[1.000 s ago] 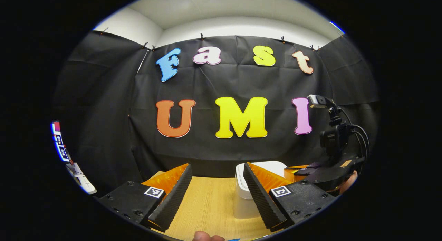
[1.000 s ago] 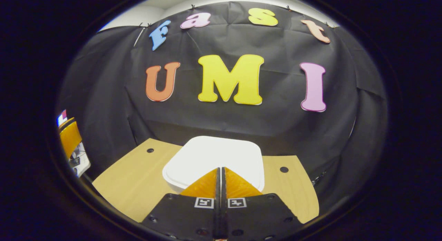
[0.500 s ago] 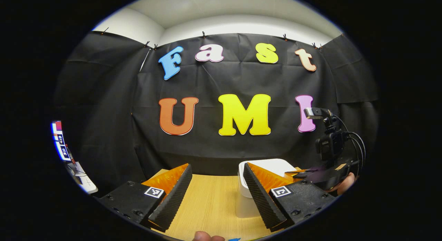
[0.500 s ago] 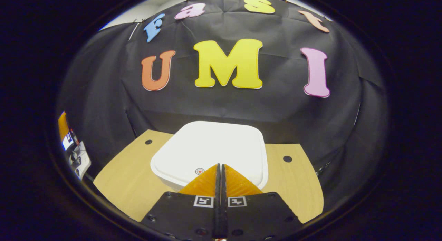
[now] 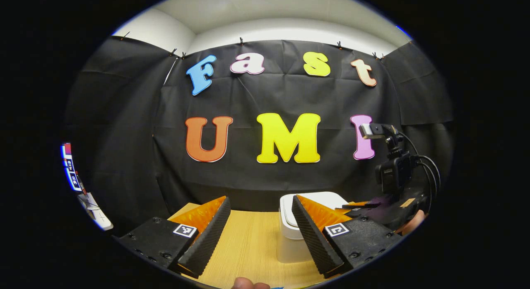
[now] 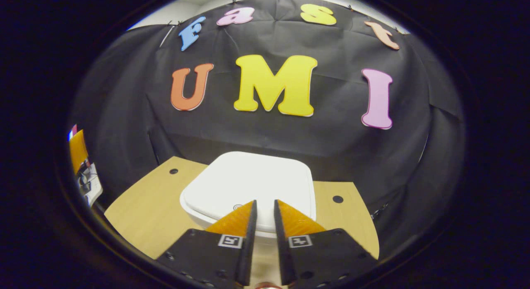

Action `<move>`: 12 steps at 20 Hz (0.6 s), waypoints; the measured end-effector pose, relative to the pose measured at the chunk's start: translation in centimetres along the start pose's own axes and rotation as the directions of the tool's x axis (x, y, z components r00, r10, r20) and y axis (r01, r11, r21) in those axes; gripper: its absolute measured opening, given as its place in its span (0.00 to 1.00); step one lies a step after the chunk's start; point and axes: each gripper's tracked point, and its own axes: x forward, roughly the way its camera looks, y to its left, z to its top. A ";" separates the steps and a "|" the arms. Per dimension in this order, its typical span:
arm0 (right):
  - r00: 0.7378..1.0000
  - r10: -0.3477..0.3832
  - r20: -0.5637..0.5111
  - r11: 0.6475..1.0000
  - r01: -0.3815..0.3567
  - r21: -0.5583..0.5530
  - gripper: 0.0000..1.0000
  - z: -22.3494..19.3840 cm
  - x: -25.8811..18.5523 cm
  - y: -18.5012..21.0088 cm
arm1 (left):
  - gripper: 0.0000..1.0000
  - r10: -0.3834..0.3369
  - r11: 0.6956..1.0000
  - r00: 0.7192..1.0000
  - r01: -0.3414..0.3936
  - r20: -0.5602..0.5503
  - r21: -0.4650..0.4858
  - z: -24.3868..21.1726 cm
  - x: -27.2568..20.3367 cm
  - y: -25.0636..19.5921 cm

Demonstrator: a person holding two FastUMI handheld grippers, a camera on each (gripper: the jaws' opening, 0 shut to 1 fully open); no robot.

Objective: Press the lid of the desktop garbage bin to open it, pick up the crumpled paper on the desktop and throw it into the bin, then pick up the pop can on the desktop and drop it into the bin, and finally close the garbage bin lid.

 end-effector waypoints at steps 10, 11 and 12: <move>0.980 -0.012 0.198 0.999 0.005 0.037 0.94 4.6 -4.0 -1.3 | 0.96 -0.038 0.999 0.998 0.037 -0.049 -0.023 -1.6 -0.1 -0.9; 0.977 -0.013 0.212 0.999 0.006 0.033 0.94 5.0 -4.2 -1.3 | 0.96 -0.039 0.999 0.998 0.038 -0.053 -0.020 -1.8 -0.1 -0.9; 0.976 -0.011 0.218 1.000 0.005 0.029 0.94 4.7 -4.8 -1.3 | 0.96 -0.041 0.999 0.998 0.040 -0.057 -0.019 -2.1 -0.2 -0.9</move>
